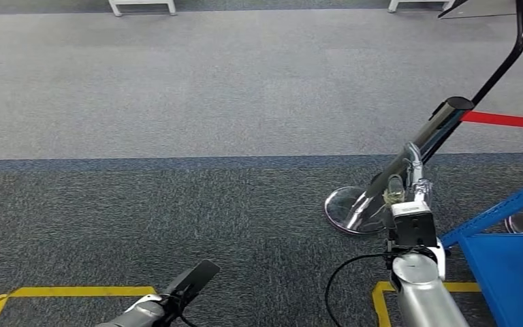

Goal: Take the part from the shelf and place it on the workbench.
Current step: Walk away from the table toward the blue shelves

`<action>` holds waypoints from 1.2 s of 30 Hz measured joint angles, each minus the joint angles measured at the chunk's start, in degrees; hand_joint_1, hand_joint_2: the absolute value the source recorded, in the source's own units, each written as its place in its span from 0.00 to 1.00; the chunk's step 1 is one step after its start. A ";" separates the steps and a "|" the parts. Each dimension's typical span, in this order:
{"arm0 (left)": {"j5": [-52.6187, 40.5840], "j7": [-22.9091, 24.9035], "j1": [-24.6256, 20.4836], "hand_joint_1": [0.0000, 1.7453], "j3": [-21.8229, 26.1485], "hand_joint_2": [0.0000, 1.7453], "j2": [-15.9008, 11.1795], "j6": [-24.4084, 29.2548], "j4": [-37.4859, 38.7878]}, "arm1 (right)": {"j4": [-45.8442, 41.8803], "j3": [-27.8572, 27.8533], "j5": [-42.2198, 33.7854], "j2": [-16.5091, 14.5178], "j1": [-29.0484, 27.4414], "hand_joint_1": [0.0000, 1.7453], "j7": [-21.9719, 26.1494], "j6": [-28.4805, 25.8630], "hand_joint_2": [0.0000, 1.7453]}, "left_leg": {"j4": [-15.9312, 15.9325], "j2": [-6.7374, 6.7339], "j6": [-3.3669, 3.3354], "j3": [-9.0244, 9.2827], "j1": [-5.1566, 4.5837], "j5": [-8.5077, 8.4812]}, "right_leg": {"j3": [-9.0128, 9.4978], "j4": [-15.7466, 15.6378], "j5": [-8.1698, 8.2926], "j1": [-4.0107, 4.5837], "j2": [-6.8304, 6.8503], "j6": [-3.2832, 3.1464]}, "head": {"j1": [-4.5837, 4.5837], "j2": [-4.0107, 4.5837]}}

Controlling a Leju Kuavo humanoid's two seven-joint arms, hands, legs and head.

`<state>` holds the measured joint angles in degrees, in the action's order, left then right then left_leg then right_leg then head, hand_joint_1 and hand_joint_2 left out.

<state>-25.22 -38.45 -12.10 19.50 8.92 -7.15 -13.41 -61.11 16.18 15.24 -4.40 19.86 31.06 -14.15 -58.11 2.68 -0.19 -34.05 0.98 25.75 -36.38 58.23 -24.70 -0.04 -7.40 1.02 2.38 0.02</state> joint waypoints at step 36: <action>-0.08 0.35 0.09 0.00 -0.02 0.00 0.46 -0.31 0.01 | -0.87 -1.56 -0.23 0.11 -2.32 0.00 0.02 -0.95 0.00 | 0.85 -4.33 -1.00 0.54 -0.12 -0.15 | -7.96 15.38 -7.00 -0.31 6.76 1.32 | -0.56 0.00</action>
<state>-25.29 -38.10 -12.01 19.47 9.38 -7.46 -13.40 -61.99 14.62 15.02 -4.29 17.54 31.08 -15.10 -57.26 -1.65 -1.19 -33.51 0.85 25.60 -44.35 73.61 -31.69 -0.35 -0.65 2.33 1.82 0.02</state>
